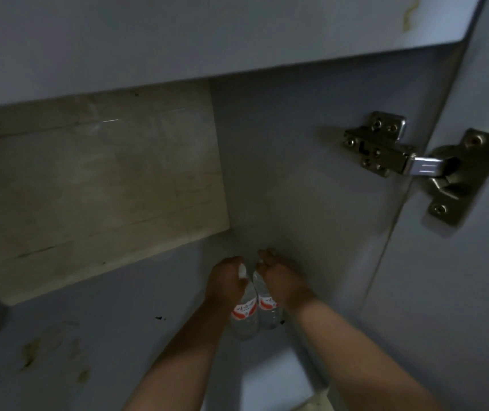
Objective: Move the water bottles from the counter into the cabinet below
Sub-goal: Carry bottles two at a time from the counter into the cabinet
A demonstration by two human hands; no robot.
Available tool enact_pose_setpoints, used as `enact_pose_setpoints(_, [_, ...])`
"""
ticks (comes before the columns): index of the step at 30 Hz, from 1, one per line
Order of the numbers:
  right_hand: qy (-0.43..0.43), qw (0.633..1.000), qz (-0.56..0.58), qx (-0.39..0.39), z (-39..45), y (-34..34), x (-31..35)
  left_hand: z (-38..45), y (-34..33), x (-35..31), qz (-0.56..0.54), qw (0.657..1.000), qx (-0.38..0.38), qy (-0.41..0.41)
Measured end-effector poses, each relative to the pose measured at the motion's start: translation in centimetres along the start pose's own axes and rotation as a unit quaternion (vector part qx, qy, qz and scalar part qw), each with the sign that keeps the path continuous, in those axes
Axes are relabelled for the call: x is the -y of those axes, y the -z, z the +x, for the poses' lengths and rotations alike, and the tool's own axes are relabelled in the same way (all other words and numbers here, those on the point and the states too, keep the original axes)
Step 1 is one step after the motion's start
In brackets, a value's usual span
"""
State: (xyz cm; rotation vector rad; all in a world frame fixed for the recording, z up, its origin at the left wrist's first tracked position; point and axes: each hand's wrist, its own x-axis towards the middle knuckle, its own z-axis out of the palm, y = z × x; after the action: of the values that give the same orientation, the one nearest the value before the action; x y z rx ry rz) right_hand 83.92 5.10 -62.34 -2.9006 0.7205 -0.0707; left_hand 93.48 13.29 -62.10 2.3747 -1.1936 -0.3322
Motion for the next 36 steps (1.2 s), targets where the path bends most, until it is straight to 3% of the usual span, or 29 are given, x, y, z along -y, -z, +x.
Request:
enact_pose_setpoints(3, [-0.02,0.999,-0.024,0.022,-0.3,0.0,0.7,-0.6,0.2,0.4,-0.001,1.0,0.011,-0.025])
enact_pose_setpoints(6, [-0.045,0.996,-0.063,-0.039,-0.5,0.7,1.7,-2.0,1.2,0.6,0.029,0.998,0.041,-0.048])
enact_pose_setpoints(8, [-0.074,0.995,-0.059,-0.024,-0.9,1.4,2.3,-3.3,2.4,0.6,0.004,0.998,-0.021,-0.066])
enact_pose_setpoints(10, [-0.082,0.996,-0.035,-0.023,-1.8,2.0,3.2,-5.5,4.6,0.3,0.066,0.994,-0.037,-0.084])
enact_pose_setpoints(13, [-0.059,0.997,-0.039,0.019,-4.6,4.4,5.6,-9.4,7.8,0.1,0.134,0.987,0.086,-0.002])
enact_pose_setpoints(15, [-0.027,0.997,-0.069,-0.007,-7.1,6.9,7.4,-12.1,10.5,-0.3,0.145,0.979,0.132,0.065])
enact_pose_setpoints(22, [-0.035,0.995,-0.035,0.091,-16.7,17.5,15.0,-23.4,21.3,-6.1,0.131,0.965,0.164,0.159])
enact_pose_setpoints(28, [-0.017,0.993,-0.007,0.12,-21.8,27.1,19.2,-31.3,30.7,-12.4,0.122,0.958,0.165,0.201])
enact_pose_setpoints(36, [0.064,0.997,0.032,-0.032,-21.3,40.5,20.3,-32.6,43.5,-19.4,0.164,0.968,0.073,0.175])
